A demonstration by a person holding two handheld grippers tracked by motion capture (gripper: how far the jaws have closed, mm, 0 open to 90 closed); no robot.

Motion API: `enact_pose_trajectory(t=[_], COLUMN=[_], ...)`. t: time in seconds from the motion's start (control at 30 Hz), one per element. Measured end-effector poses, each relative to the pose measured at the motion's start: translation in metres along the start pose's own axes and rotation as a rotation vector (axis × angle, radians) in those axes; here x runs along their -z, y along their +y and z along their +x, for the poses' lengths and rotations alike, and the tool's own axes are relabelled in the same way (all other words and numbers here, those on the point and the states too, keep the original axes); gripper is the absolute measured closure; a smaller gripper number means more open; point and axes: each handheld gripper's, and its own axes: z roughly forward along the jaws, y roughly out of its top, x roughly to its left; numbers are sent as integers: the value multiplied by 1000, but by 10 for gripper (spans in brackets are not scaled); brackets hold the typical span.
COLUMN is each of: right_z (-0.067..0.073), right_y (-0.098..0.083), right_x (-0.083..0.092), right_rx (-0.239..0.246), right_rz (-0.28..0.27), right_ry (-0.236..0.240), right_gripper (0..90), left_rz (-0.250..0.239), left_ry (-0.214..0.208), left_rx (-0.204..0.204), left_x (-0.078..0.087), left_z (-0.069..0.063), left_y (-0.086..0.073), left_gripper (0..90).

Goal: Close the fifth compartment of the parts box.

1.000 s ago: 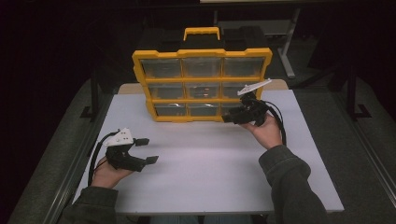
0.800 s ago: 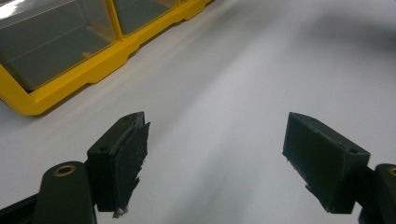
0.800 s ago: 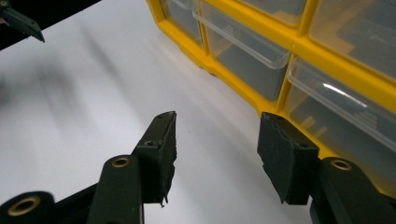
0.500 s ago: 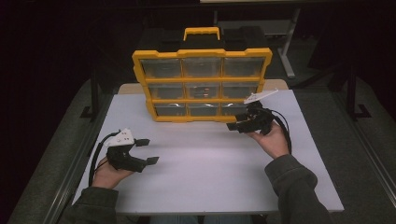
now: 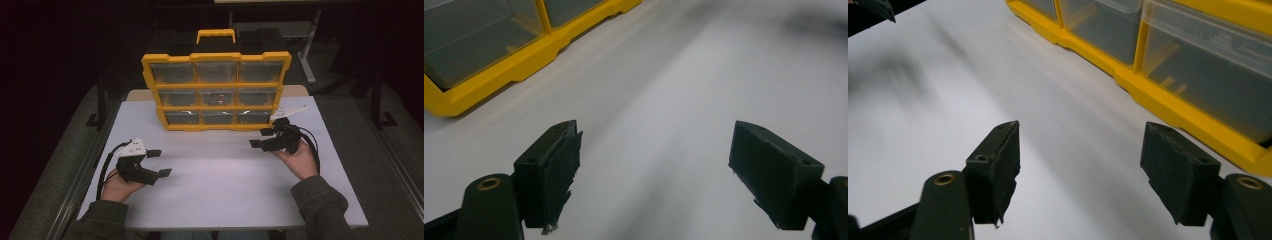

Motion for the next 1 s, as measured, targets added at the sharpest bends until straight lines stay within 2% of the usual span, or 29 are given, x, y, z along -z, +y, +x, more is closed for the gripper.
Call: enact_pose_trajectory(t=[0.13,0.17,0.2,0.3,0.47,0.6,0.63,0.7,0.8,0.83,1.0], right_z=[-1,-2,-1,-3,-3,-2,-2,-2,-1,-1,-2], right_y=[-6,-8,-9,-13,-20,-25,-27,-31,-37,-39,-48], right_x=[5,6,7,10,14,18,19,21,24,25,29], right_rx=[-18,-5,-19,-6,-15,-15,-18,-25,-27,-35,-44], right_rz=[3,-6,-6,-2,0,-10,-13,-16,-18,-18,-23], right_ry=[-4,-3,-5,-8,-14,-16,-19,-22,-31,-31,-37], right_gripper=[281,273,262,252,229,223,223,212,211,211,207], left_rz=[12,12,10,14,11,11,8,8,-2,1,3], left_ry=[4,6,6,5,5,5,4,6,10,10,16], left_rx=[-6,-7,-10,-4,6,-2,13,11,29,19,35], left_x=[-2,-2,-2,-1,-1,0,0,1,3,4,6], left_z=[-1,-1,-1,-1,-3,-3,-4,-4,-5,-4,-4], left_y=[-1,-1,-2,-3,-5,-7,-8,-9,-12,-13,-17], left_gripper=[202,202,202,200,198,198,198,197,198,197,198])
